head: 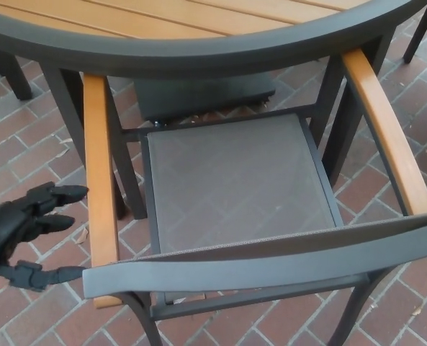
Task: A chair is kept outside and the robot walks towards it to grab it and pull it out towards itself
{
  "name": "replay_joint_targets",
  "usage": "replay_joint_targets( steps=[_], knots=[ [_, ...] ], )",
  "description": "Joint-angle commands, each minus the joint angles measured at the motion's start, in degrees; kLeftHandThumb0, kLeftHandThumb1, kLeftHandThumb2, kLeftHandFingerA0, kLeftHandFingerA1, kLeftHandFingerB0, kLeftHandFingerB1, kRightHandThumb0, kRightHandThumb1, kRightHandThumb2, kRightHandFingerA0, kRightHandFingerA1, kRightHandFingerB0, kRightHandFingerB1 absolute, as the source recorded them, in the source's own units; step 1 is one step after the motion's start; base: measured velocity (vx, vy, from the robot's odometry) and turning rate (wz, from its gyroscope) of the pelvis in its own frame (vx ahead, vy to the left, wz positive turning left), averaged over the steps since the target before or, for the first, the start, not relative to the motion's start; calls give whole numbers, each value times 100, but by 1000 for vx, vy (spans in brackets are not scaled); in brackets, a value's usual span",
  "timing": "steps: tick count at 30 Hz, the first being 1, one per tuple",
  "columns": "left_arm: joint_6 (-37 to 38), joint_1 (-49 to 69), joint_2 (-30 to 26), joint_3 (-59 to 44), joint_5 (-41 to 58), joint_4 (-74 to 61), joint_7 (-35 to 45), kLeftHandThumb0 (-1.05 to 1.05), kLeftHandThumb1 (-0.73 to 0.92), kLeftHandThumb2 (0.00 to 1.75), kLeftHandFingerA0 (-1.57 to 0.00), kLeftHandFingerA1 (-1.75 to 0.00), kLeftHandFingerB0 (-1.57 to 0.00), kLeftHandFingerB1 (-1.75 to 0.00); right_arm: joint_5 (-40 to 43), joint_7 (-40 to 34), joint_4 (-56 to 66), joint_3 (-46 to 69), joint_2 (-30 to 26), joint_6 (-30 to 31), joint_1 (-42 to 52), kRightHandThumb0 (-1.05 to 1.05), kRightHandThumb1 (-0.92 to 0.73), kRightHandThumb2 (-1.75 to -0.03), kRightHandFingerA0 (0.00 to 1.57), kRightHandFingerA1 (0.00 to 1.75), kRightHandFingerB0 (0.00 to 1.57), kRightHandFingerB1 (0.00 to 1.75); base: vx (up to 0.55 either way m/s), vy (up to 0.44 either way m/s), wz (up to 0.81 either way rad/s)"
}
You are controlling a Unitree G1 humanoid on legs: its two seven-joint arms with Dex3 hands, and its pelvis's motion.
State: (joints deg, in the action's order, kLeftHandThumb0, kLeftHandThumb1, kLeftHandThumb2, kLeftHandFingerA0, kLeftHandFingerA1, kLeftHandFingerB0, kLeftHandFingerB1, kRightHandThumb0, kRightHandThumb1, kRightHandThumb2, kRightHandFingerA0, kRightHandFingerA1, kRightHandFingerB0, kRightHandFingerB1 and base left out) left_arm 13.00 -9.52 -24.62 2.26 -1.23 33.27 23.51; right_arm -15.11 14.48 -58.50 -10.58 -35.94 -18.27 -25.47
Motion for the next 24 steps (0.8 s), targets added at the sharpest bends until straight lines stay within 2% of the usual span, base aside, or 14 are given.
replay_joint_targets(
  steps=[1, 6, 7, 8, 9, 11, 12, 13, 14, 15, 17, 18, 24],
  knots=[
    [-148, -57, 71, 233, -309, -255, -54, -64, 33, 52, -13, -62, -12, -48, -189, -105, 105, -149, 277, -157, -5, -80, -49, -83, 0, 3, 0, 0, 0, 0, 0],
    [14, 61, -24, 437, -212, -538, 429, -68, 33, 53, -10, -65, -9, -50, -214, -202, 60, -159, 300, -215, -36, -79, -47, -80, 0, 3, 0, 0, 0, 0, 0],
    [-11, 55, -58, 465, -234, -613, 459, -68, 34, 53, -10, -66, -10, -51, -205, -198, 46, -150, 303, -203, -68, -72, -36, -71, 0, 0, 0, 0, 0, 0, 0],
    [-36, 43, -79, 481, -247, -657, 473, -68, 34, 53, -10, -66, -10, -51, -198, -194, 41, -144, 303, -191, -89, -72, -36, -71, 0, 0, 0, 0, 0, 0, 0],
    [-101, 102, -150, 518, -213, -840, 586, -65, 26, 66, -7, -63, -9, -54, -197, -204, 35, -139, 310, -182, -123, -73, -39, -72, 0, 0, 0, 0, 0, 0, 0],
    [-157, 193, -215, 545, -154, -1019, 711, -65, 26, 66, -7, -63, -9, -54, -204, -223, 33, -142, 318, -185, -139, -73, -39, -72, 0, 0, 0, 0, 0, 0, 0],
    [-198, 217, -356, 608, -201, -1190, 843, -57, 26, 64, -6, -61, -8, -52, -186, -219, 44, -126, 319, -185, -157, -69, -35, -68, 0, 0, 0, 0, 0, 0, 0],
    [-233, 233, -494, 667, -247, -1322, 970, -49, 27, 62, -6, -58, -9, -50, -183, -220, 66, -118, 294, -200, -141, -80, -47, -82, 0, 4, 0, 0, 0, 0, 0],
    [-252, 244, -557, 694, -262, -1380, 1030, -49, 27, 62, -6, -58, -9, -50, -186, -223, 78, -118, 276, -211, -123, -80, -47, -82, 0, 4, 0, 0, 0, 0, 0],
    [-248, 278, -741, 663, -237, -1437, 1171, -43, 28, 61, -3, -54, -11, -47, -191, -219, 85, -122, 261, -231, -96, -78, -46, -80, 0, 4, 0, 0, 0, 0, 0],
    [-262, 332, -992, 612, -176, -1520, 1342, -43, 28, 61, -3, -54, -11, -47, -196, -213, 87, -130, 251, -252, -66, -78, -46, -80, 0, 4, 0, 0, 0, 0, 0],
    [-315, 329, -1164, 567, -197, -1602, 1392, -34, 33, 54, -3, -54, -13, -44, -198, -206, 62, -134, 264, -213, -86, -67, -36, -67, 0, 0, 0, 0, 0, 0, 0],
    [-144, 209, -1366, 556, -182, -1468, 1565, -39, 30, 57, -3, -53, -12, -44, -201, -193, 26, -140, 294, -206, -126, -66, -36, -66, 0, 0, 0, 0, 0, 0, 0]
  ],
)
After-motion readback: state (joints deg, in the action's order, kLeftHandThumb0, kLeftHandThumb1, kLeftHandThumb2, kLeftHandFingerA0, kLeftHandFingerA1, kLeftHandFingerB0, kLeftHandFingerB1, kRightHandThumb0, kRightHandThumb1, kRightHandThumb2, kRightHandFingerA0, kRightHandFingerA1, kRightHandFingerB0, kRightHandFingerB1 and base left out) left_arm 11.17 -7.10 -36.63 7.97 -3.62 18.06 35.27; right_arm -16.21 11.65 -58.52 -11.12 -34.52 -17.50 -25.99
